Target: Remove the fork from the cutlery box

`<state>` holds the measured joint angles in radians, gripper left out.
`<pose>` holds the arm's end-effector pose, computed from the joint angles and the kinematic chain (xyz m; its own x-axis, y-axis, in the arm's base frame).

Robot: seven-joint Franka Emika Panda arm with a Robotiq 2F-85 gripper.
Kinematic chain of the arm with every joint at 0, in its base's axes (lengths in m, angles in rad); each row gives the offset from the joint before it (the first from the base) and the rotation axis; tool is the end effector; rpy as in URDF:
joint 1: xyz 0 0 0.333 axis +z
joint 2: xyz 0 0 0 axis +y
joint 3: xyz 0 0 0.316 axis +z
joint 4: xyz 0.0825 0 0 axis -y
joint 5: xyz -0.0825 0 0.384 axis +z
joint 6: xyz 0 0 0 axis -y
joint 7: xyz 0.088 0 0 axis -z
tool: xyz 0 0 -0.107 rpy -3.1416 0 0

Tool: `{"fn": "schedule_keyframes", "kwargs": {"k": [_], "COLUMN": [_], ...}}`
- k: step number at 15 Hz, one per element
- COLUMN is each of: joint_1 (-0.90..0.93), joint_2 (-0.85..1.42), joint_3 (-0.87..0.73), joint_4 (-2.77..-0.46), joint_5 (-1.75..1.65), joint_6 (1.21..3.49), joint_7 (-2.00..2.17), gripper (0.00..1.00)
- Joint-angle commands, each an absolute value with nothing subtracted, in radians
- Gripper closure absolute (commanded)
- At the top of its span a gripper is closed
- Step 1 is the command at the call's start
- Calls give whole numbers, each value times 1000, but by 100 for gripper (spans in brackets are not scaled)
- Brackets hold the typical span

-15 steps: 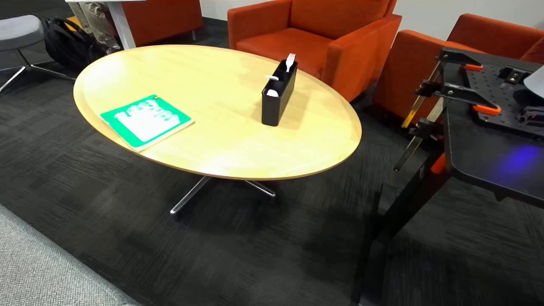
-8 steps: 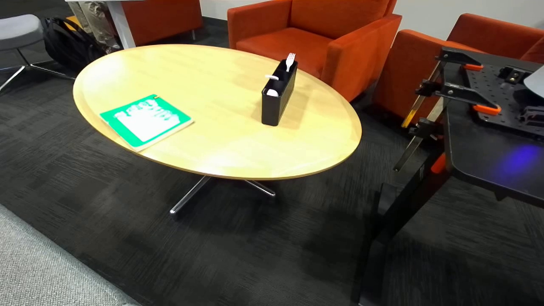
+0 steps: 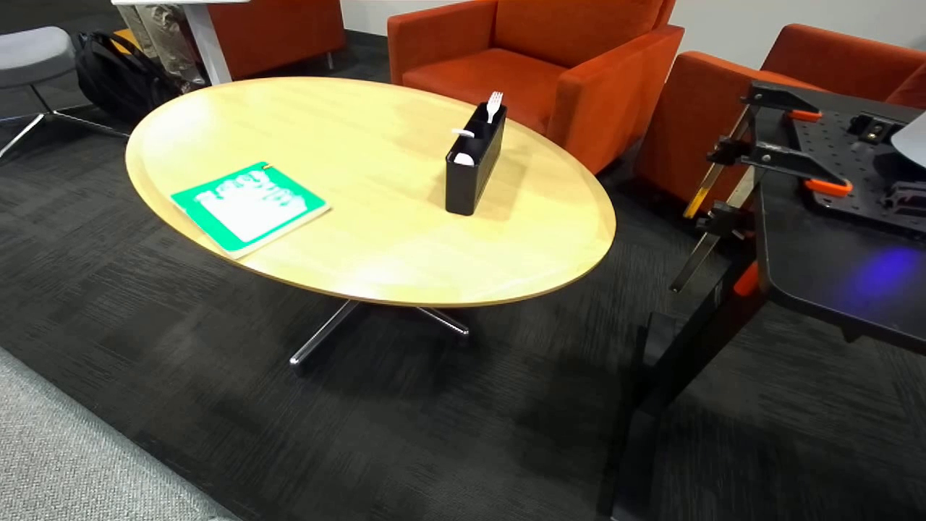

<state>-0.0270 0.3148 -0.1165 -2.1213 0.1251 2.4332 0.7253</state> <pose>0.5702 -0.0813 0.2630 0.5752 -0.8174 -0.0311 -0.8180 -0.5743 -0.0330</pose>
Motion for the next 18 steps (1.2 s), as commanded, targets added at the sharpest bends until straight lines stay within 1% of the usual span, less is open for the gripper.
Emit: {"fn": "schedule_keyframes", "kwargs": {"k": [1,5,7,9,10,15,17,18], "joint_1": [26,55,60,54,54,54,81,91], "joint_2": [425,575,647,693,652,703,726,735], "joint_3": [-140,-174,-199,-206,-197,-206,-229,-237], "joint_4": [-2071,-2033,-2003,-1971,-2018,-1973,-1953,-1948], "joint_5": [135,146,142,136,142,142,131,128], "joint_6": [2544,2743,2780,2766,2768,2768,2762,2763], "joint_7": [940,1114,1151,1133,1114,1114,1144,1155], "gripper": [0,0,0,0,0,0,0,25]}}
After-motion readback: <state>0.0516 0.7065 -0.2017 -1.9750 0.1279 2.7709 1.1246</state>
